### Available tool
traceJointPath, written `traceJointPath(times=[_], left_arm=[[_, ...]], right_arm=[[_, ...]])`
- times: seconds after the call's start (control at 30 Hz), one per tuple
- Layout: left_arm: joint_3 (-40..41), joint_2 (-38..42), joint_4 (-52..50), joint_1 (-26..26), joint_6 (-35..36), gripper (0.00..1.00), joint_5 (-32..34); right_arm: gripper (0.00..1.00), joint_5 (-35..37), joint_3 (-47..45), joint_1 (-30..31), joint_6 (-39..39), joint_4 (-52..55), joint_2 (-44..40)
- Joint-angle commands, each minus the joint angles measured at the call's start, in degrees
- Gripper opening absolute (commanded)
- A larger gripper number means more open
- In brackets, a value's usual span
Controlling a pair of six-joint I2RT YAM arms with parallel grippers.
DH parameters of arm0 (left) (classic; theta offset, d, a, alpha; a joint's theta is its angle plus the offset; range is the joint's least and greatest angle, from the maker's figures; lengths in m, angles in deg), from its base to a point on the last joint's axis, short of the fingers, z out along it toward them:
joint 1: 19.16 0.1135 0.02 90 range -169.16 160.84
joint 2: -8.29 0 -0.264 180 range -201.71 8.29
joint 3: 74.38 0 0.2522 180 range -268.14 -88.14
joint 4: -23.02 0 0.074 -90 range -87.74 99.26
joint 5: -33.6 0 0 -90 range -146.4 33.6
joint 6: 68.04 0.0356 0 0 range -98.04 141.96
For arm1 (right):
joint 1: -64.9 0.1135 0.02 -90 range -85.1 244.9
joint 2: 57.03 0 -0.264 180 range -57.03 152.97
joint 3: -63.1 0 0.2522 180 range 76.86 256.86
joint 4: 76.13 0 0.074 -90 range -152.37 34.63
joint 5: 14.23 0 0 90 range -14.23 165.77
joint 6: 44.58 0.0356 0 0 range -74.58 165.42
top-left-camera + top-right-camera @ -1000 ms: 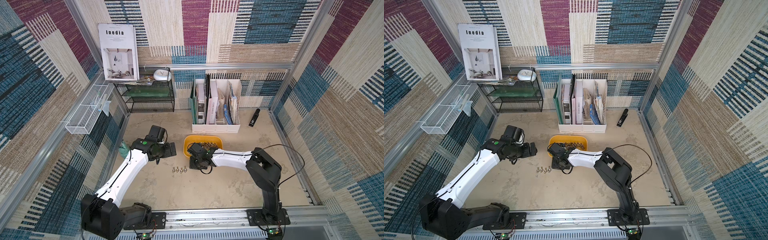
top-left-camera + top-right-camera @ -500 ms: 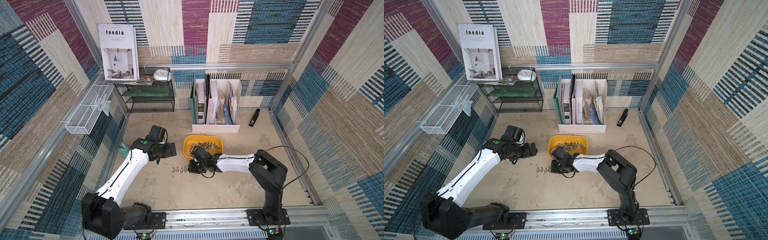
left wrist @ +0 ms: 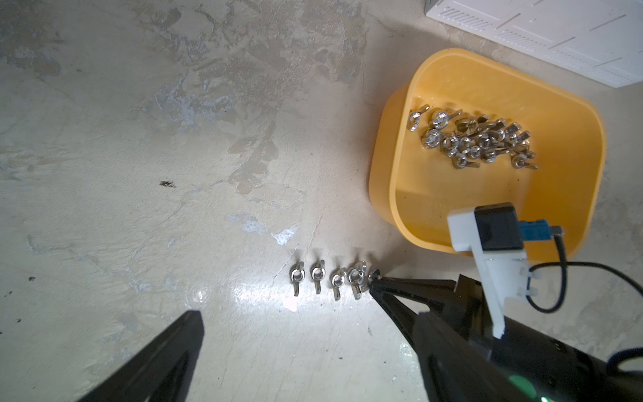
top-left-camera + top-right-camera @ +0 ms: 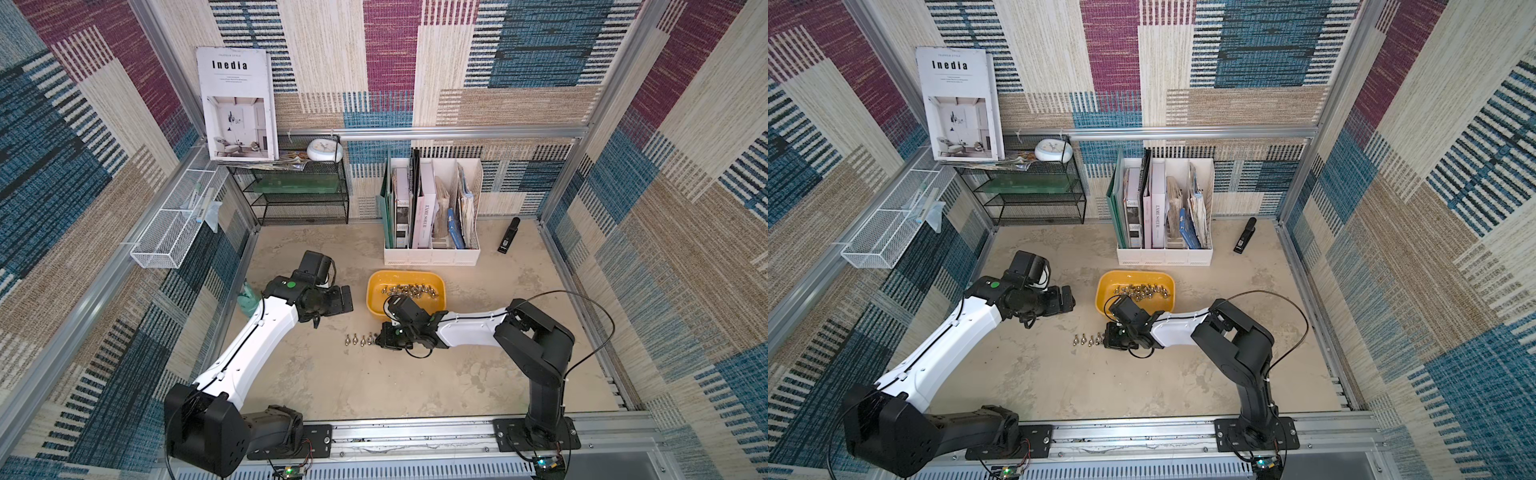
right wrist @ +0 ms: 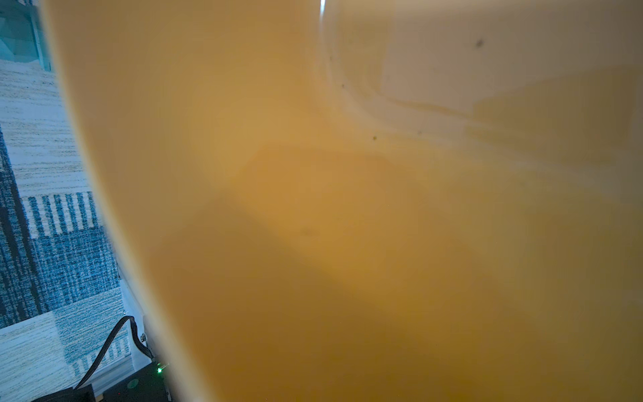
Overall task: Take out the wing nut from the storage box
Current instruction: Adjust the wing nut at the center of the board.
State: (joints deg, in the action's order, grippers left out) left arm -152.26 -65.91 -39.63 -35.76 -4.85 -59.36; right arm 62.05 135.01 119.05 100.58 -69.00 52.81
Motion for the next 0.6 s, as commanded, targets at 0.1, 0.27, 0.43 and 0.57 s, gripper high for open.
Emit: traceJointPath(times=[0.1,0.27,0.43,0.57], left_arm=[[-0.24,-0.35,0.61,0.08,0.27,0.99,-0.29],[-0.14,-0.43,0.72,0.1,0.31,0.99,-0.46],[-0.11,-0.43,0.75,0.08,0.31,0.99,-0.64],[-0.13,-0.32,0.74,0.08,0.26,0.99,-0.82]], right_arm=[[0.09,-0.7,-0.73,-0.46,0.57,2.32,0.28],[0.19,0.72,-1.53,-0.51,0.82,4.1,-0.78],[0.24,1.97,-2.29,-0.66,1.35,5.74,-1.63],[0.24,2.9,-1.76,-0.7,1.53,7.18,-1.68]])
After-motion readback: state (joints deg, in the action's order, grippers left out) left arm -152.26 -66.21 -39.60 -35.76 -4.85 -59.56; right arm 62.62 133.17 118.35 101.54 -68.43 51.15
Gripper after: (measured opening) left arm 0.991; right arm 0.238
